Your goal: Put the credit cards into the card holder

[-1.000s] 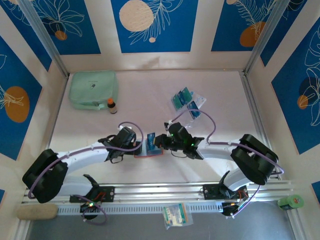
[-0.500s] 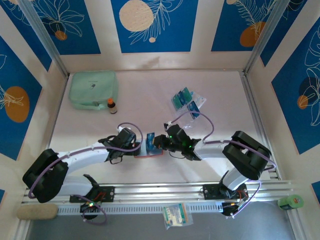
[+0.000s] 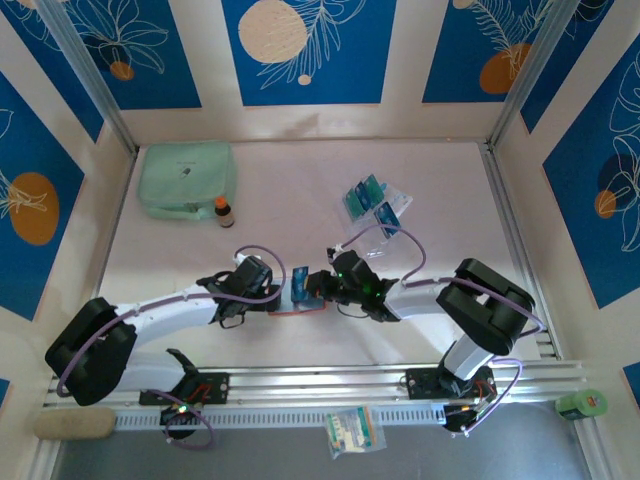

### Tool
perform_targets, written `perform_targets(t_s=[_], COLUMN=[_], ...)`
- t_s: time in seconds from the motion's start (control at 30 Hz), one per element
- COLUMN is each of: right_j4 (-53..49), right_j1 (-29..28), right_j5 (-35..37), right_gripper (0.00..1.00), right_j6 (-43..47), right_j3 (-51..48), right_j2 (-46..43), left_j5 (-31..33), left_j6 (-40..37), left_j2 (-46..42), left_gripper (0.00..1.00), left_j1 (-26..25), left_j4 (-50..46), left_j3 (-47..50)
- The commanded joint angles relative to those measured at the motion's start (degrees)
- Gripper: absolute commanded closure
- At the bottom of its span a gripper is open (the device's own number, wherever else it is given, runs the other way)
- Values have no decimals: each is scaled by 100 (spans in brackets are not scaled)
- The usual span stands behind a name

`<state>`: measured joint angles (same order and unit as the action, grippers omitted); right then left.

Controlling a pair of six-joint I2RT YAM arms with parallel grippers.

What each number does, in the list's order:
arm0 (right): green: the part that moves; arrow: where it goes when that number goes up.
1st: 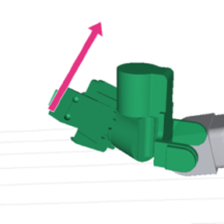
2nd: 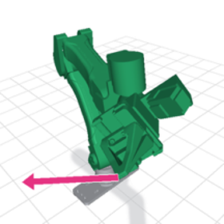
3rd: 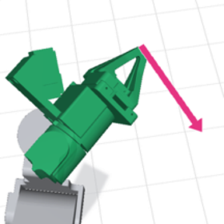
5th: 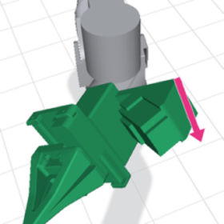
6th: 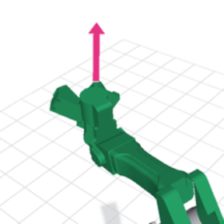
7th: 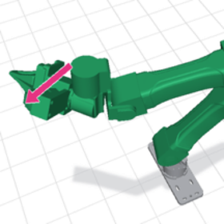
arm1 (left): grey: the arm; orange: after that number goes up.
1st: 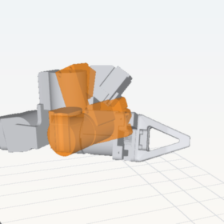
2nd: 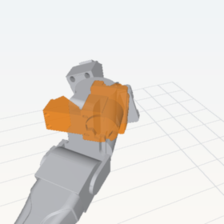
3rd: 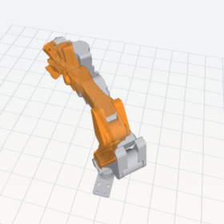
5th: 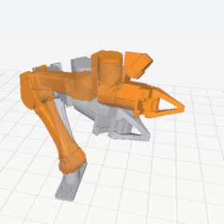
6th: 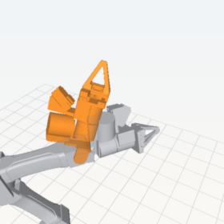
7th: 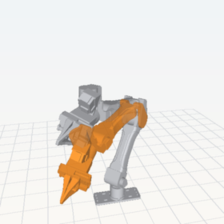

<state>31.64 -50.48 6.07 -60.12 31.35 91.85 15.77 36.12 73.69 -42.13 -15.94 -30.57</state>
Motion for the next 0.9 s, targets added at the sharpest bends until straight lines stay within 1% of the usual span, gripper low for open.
perform_targets(t_s=[0.0,0.53,0.87], right_j4=[164,316,624], right_j1=[-50,-32,-32], right_j5=[162,240,-34], right_gripper=[100,100,100], right_j6=[-72,-88,-105], right_j3=[-127,-314,-279], right_j2=[50,66,307], left_j5=[119,111,111], left_j6=[87,81,88], left_j2=[31,-30,-32], left_gripper=[2,2,2], left_j1=[-48,-46,-58], left_j4=[-186,-205,-194], left_j3=[79,96,104])
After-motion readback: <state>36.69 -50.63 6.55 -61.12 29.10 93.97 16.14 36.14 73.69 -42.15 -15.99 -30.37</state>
